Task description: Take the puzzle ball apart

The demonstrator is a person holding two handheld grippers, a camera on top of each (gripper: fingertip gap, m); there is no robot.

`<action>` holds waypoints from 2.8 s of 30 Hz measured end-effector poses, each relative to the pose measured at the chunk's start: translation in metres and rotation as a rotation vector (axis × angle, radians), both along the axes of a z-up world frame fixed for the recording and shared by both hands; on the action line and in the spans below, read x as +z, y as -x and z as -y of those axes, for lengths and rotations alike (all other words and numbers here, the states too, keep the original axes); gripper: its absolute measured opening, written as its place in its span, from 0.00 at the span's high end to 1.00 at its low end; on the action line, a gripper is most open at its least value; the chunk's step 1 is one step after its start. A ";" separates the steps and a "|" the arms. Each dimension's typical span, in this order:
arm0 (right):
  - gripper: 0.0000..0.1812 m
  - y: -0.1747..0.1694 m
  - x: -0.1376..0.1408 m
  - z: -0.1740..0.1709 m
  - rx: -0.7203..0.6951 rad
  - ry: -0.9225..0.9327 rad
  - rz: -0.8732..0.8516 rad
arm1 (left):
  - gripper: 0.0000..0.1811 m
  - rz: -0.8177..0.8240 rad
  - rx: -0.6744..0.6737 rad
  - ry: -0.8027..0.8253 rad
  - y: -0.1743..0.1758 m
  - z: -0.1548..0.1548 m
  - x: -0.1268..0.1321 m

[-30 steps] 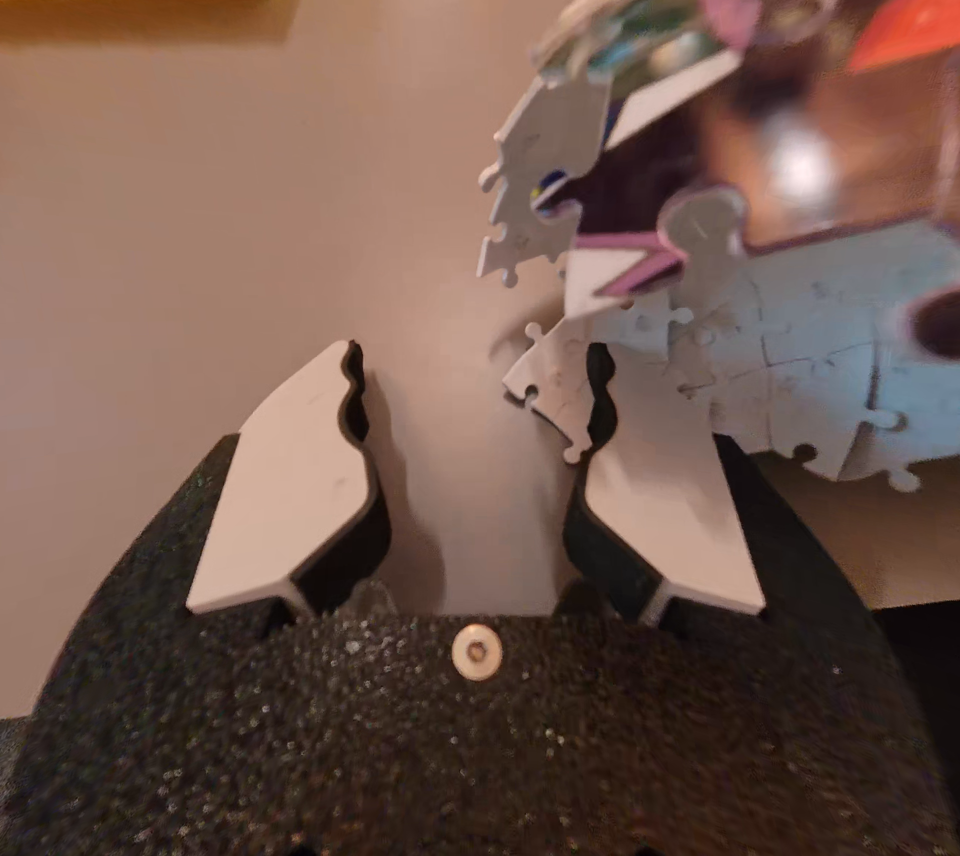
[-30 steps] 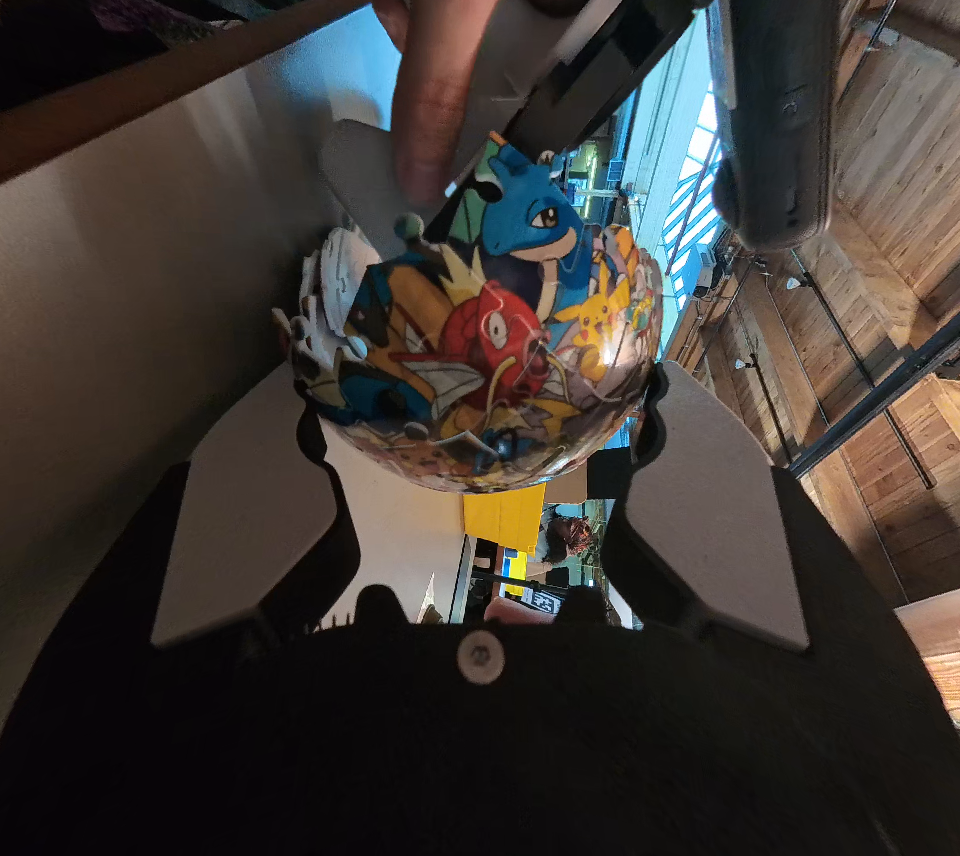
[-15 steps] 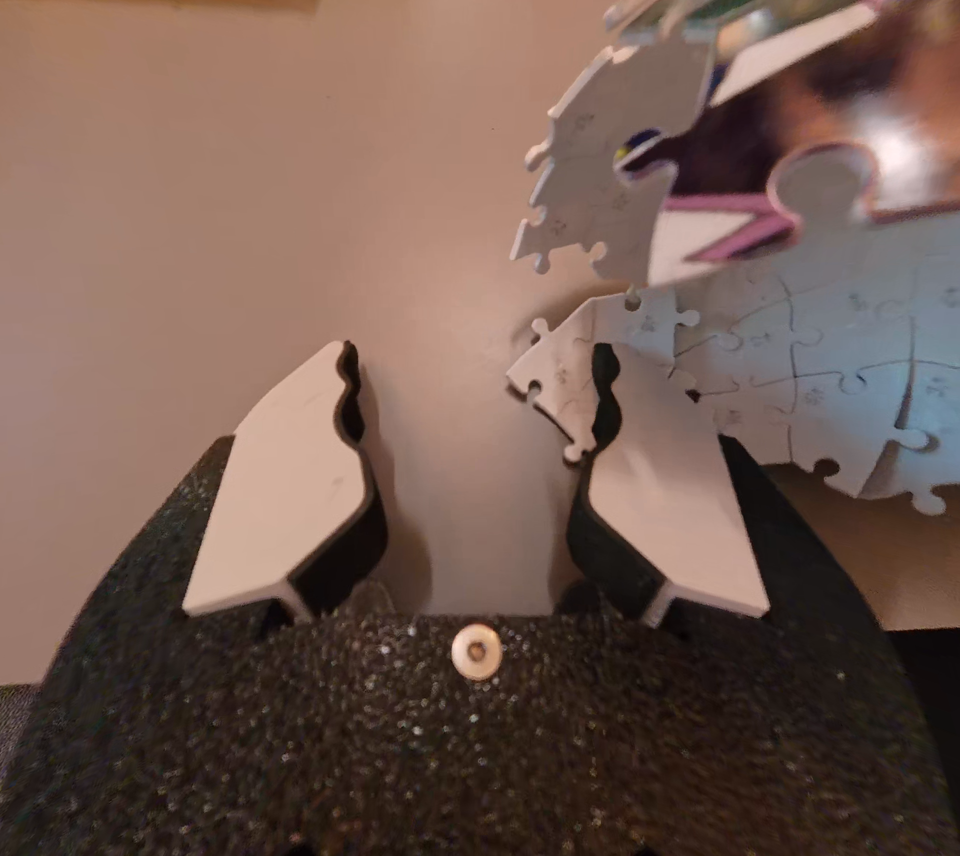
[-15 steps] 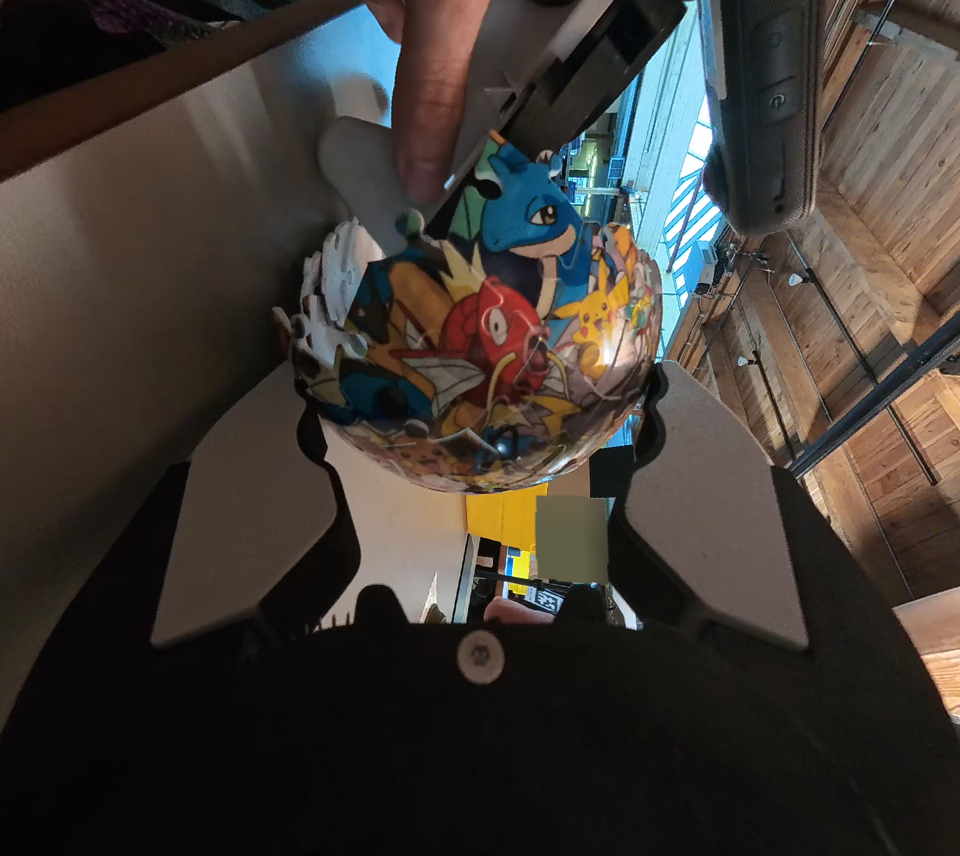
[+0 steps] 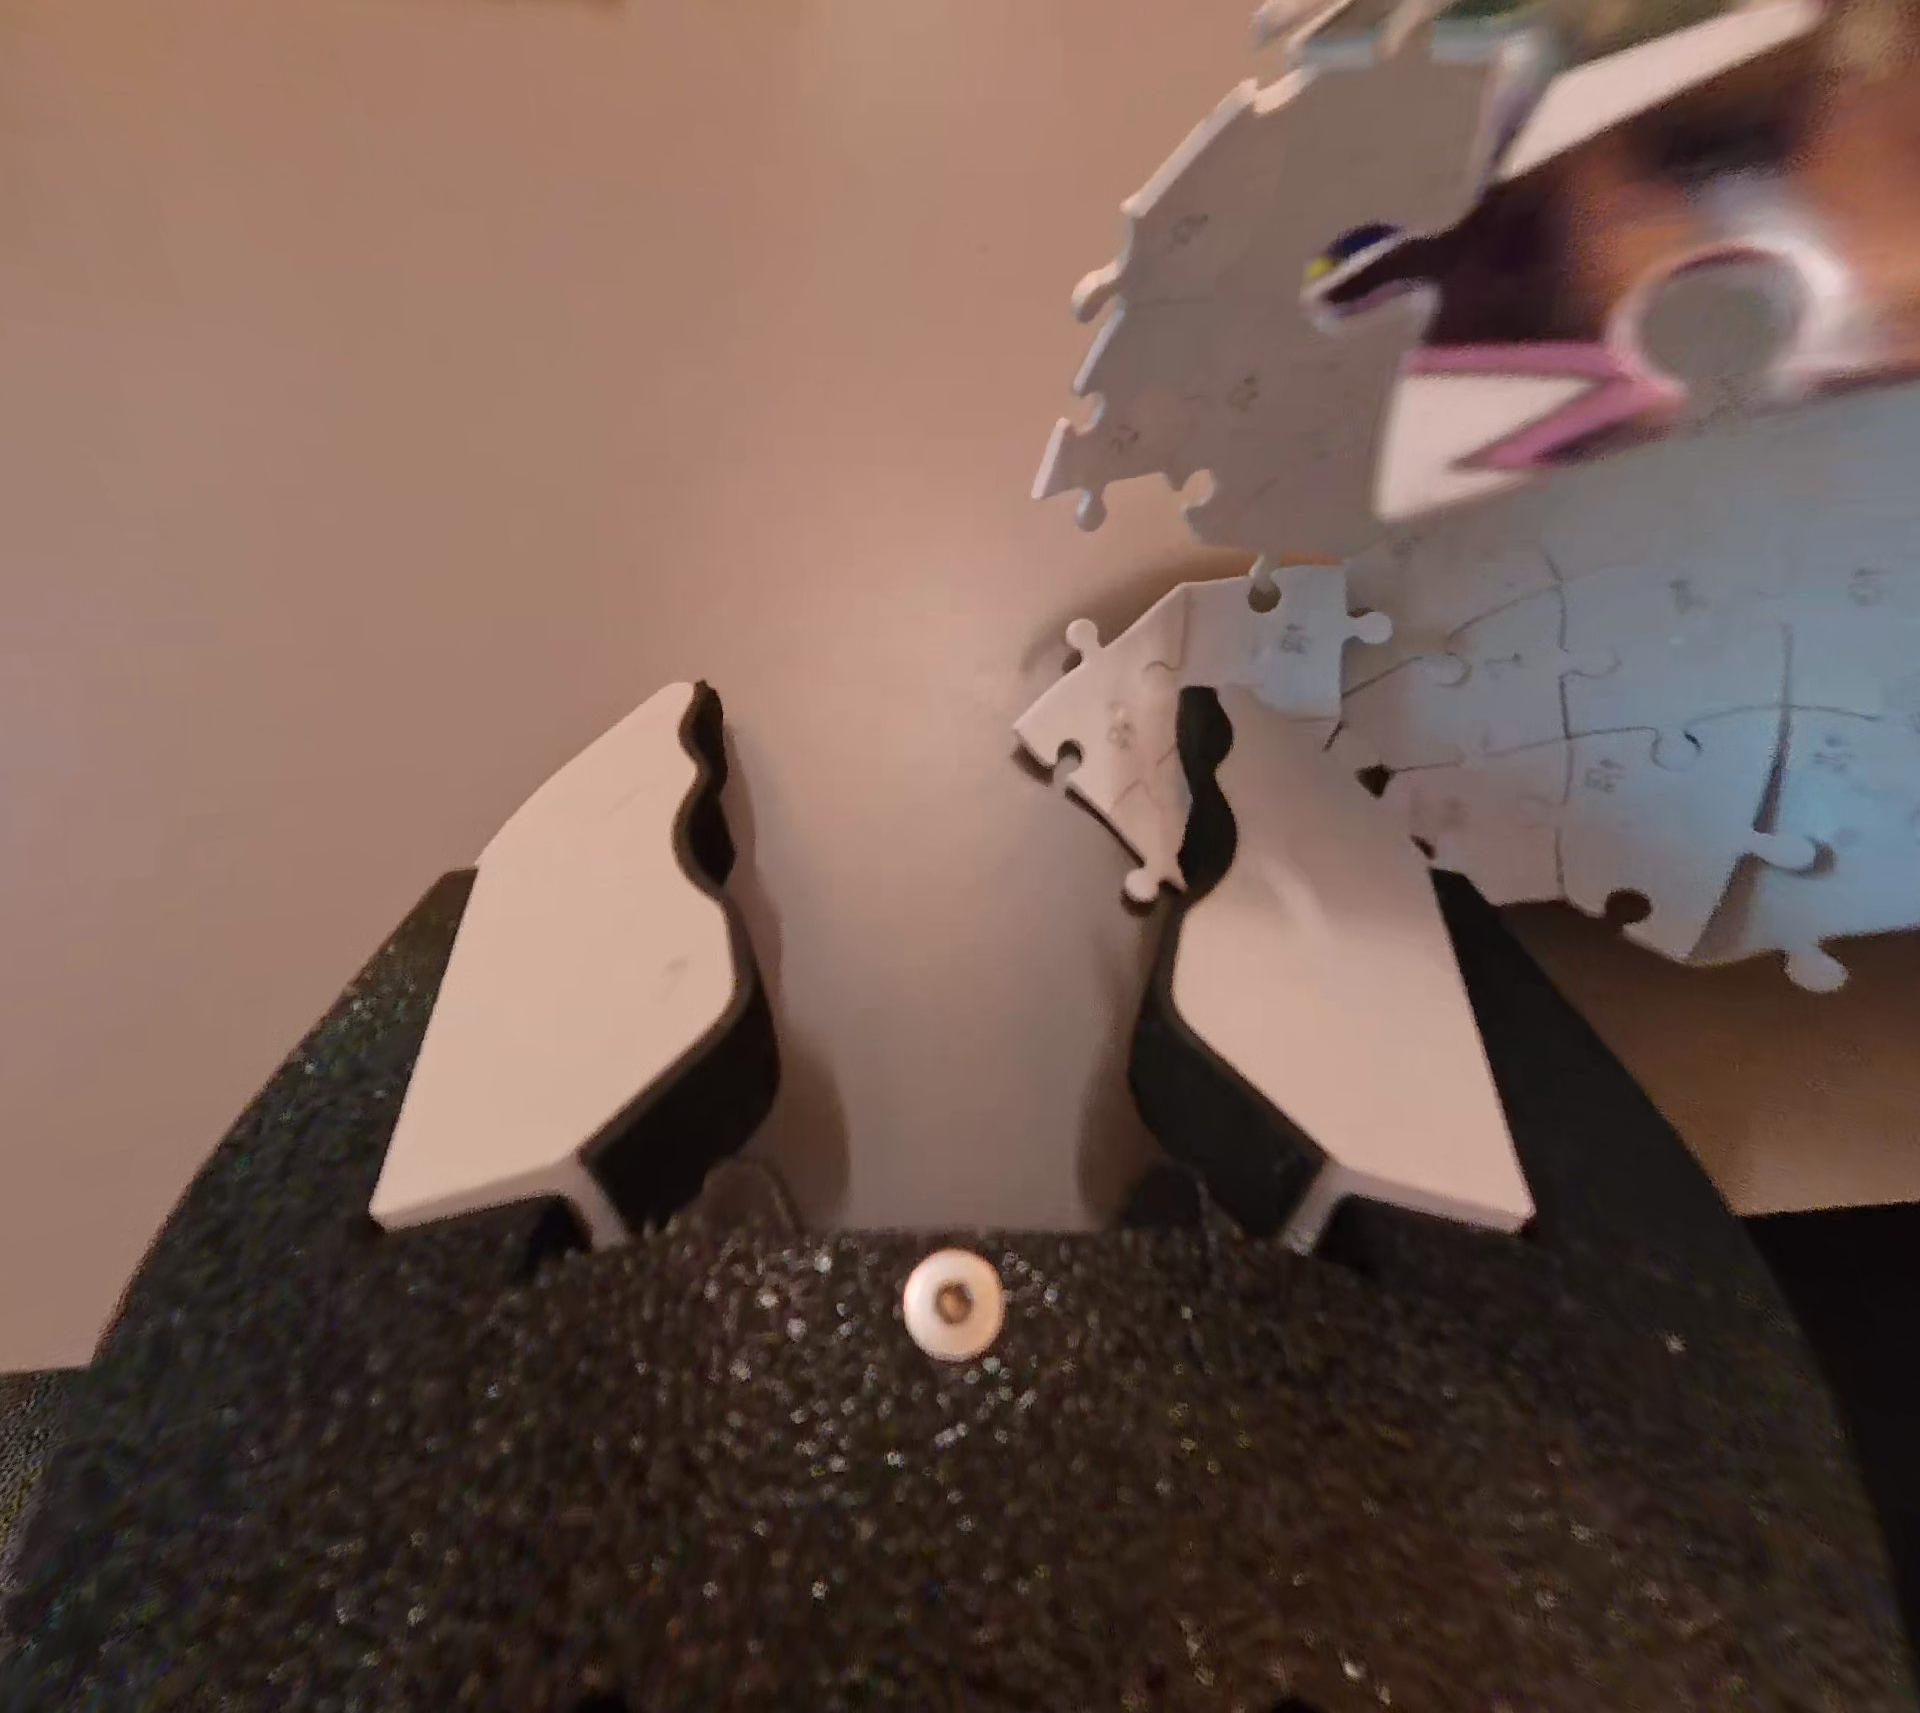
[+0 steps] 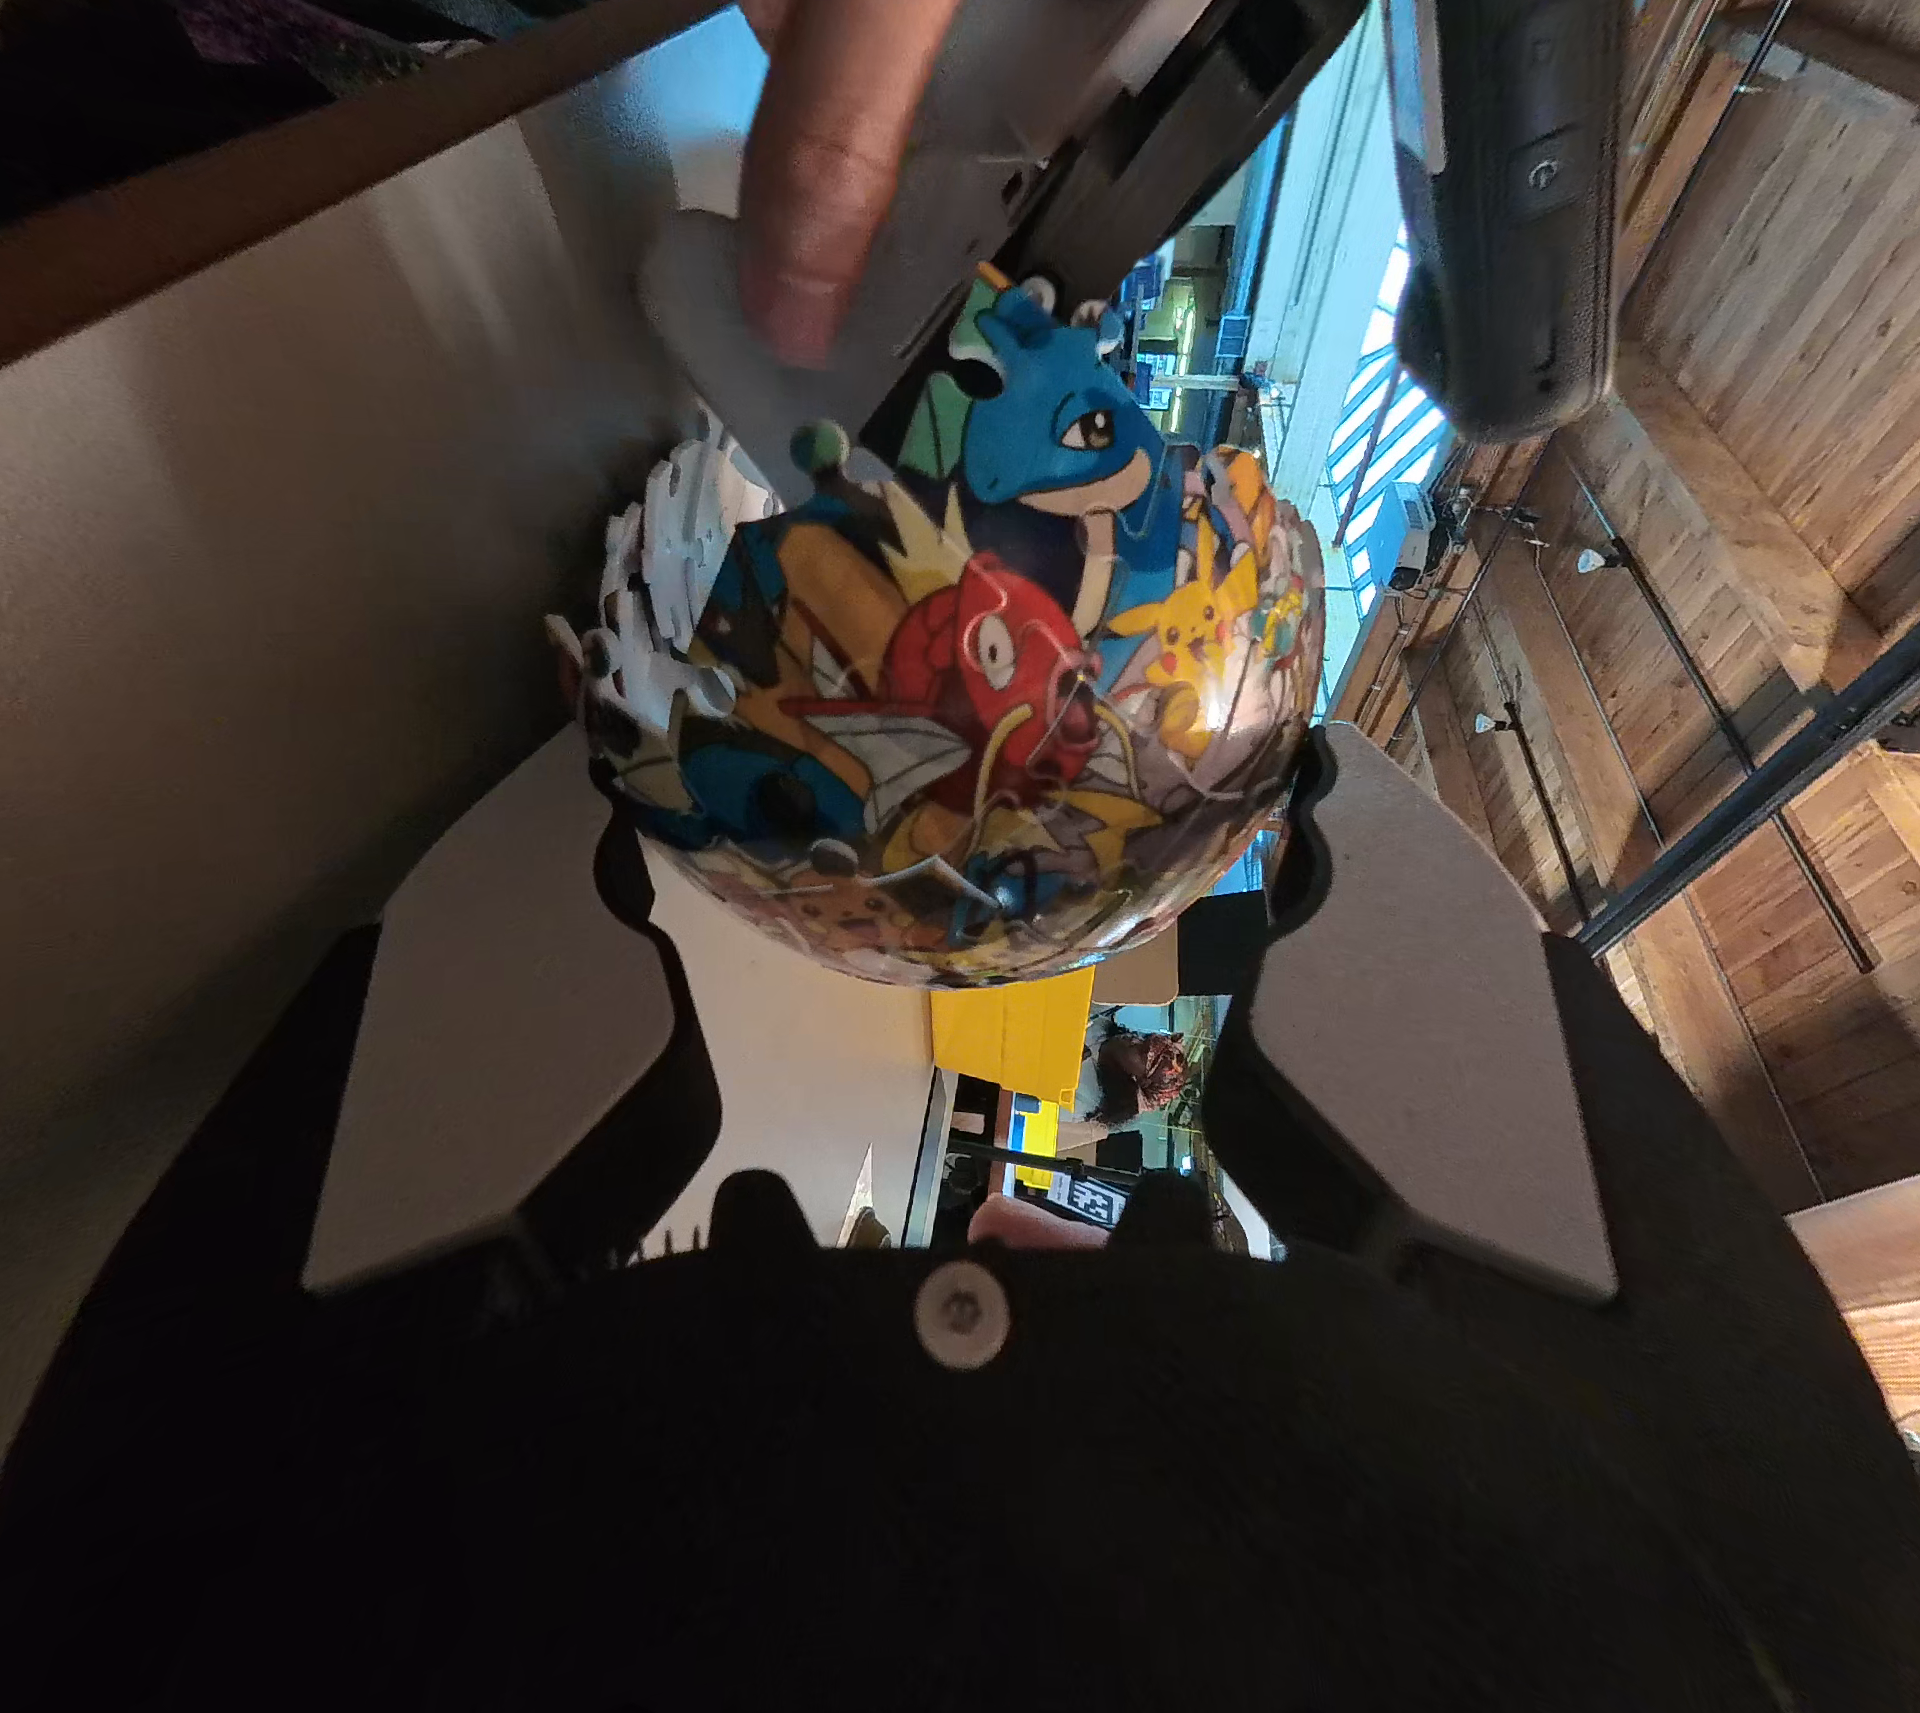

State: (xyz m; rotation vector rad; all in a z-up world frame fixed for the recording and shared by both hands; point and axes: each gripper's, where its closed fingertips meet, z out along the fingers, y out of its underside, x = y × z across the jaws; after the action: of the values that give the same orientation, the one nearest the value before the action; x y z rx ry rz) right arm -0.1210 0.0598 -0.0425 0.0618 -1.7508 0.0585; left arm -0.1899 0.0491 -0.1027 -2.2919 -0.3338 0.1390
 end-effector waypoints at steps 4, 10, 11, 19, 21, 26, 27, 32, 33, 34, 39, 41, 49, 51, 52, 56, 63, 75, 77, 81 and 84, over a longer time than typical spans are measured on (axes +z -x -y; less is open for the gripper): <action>0.34 0.000 0.000 0.000 -0.001 0.001 0.001 | 0.53 -0.002 0.004 0.001 -0.001 -0.003 -0.002; 0.34 0.000 0.000 0.000 -0.003 -0.007 -0.002 | 0.52 -0.003 0.010 -0.004 -0.002 -0.004 -0.001; 0.34 0.000 0.000 0.000 -0.003 -0.008 -0.002 | 0.54 -0.002 0.010 -0.002 -0.001 -0.004 -0.001; 0.34 0.000 0.000 0.000 -0.002 -0.005 -0.004 | 0.58 0.076 -0.153 -0.099 -0.015 -0.001 0.017; 0.34 0.000 0.000 0.000 -0.001 -0.009 -0.005 | 0.54 0.064 -0.203 -0.089 -0.019 -0.001 0.014; 0.34 0.000 0.000 0.000 -0.001 -0.010 -0.005 | 0.57 -0.025 -0.224 -0.027 -0.021 -0.006 0.003; 0.34 0.000 0.000 0.000 -0.001 -0.011 -0.005 | 0.57 -0.037 -0.220 -0.016 -0.020 -0.007 0.002; 0.34 0.000 0.000 0.000 -0.001 -0.008 -0.005 | 0.55 -0.052 -0.203 -0.013 -0.019 -0.009 0.002; 0.34 0.000 0.000 0.000 -0.001 -0.007 -0.004 | 0.55 -0.057 -0.192 -0.013 -0.018 -0.009 0.002; 0.34 -0.001 0.000 0.000 -0.001 -0.008 -0.004 | 0.55 -0.063 -0.169 -0.012 -0.015 -0.008 0.002; 0.34 -0.001 0.000 0.001 -0.001 -0.008 -0.004 | 0.58 -0.056 -0.134 -0.007 -0.014 -0.010 0.002; 0.34 -0.001 0.000 0.001 -0.001 -0.013 -0.005 | 0.58 -0.038 -0.139 -0.010 -0.014 -0.010 0.001; 0.34 -0.001 0.000 0.002 -0.001 -0.033 -0.009 | 0.54 0.145 -0.124 -0.096 -0.016 -0.014 0.011; 0.34 -0.001 0.000 0.002 -0.002 -0.026 -0.010 | 0.52 0.141 -0.125 -0.068 -0.016 -0.016 0.007; 0.34 -0.001 0.000 0.002 -0.002 -0.024 -0.010 | 0.51 0.121 -0.116 -0.056 -0.015 -0.017 0.006; 0.34 -0.001 0.000 0.001 -0.006 -0.009 -0.007 | 0.47 0.011 -0.062 0.002 -0.005 -0.016 -0.001; 0.35 -0.001 0.000 0.000 -0.018 0.010 0.000 | 0.46 0.016 0.018 -0.015 -0.002 -0.016 -0.002; 0.35 0.000 -0.001 -0.003 -0.029 0.060 0.005 | 0.48 -0.011 0.001 -0.028 -0.004 -0.019 -0.001; 0.35 -0.001 0.000 -0.003 -0.027 0.057 0.004 | 0.48 -0.012 0.002 -0.032 -0.004 -0.018 -0.001; 0.34 -0.001 -0.001 -0.002 -0.018 0.047 0.002 | 0.48 -0.006 0.015 -0.055 0.002 -0.012 0.003; 0.34 -0.001 -0.001 -0.002 -0.009 0.051 0.004 | 0.48 0.031 0.011 -0.087 0.004 -0.011 0.008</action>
State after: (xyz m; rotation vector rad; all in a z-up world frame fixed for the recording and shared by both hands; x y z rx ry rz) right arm -0.1203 0.0616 -0.0431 0.0171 -1.7525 0.0966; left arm -0.1940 0.0599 -0.0947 -2.2080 -0.3610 0.0931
